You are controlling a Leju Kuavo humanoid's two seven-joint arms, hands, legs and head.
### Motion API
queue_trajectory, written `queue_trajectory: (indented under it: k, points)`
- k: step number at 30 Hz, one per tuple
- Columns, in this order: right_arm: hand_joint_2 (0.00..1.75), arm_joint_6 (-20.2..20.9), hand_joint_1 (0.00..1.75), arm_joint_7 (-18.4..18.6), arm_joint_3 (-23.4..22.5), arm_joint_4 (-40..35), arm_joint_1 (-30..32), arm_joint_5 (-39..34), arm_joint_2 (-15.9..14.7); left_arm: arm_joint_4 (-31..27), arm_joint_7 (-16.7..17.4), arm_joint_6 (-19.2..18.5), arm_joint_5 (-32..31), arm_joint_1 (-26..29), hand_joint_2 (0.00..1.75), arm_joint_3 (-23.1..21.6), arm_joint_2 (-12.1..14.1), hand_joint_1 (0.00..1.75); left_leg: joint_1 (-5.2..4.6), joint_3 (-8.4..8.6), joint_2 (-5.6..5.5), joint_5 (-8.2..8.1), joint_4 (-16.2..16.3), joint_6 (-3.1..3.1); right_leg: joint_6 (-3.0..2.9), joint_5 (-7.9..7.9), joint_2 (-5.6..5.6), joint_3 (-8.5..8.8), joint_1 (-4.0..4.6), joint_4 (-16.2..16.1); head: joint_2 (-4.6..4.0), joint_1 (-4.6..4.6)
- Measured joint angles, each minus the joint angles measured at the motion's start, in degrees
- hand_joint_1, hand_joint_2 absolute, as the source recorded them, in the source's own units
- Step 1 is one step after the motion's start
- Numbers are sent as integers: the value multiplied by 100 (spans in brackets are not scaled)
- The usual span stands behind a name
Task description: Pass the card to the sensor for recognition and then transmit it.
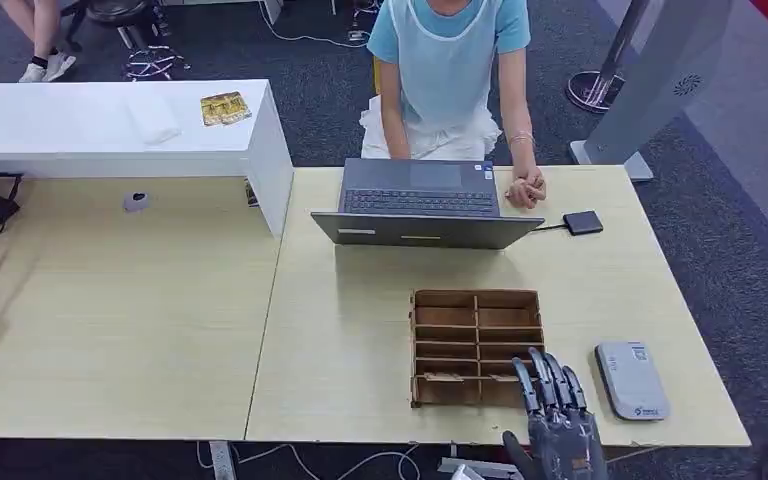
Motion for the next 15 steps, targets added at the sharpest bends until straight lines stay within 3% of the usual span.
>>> queue_trajectory:
  k: [15]
  points:
    - [175, -7, 0, -317, -256, 332, -86, -446, 39, 0, -15, -9, -39, -1, 0, 0, 0, 0, 0, 0, 0, 0, 0, 0, 0, 0, 0, 0, -1, 0, 0, 0]
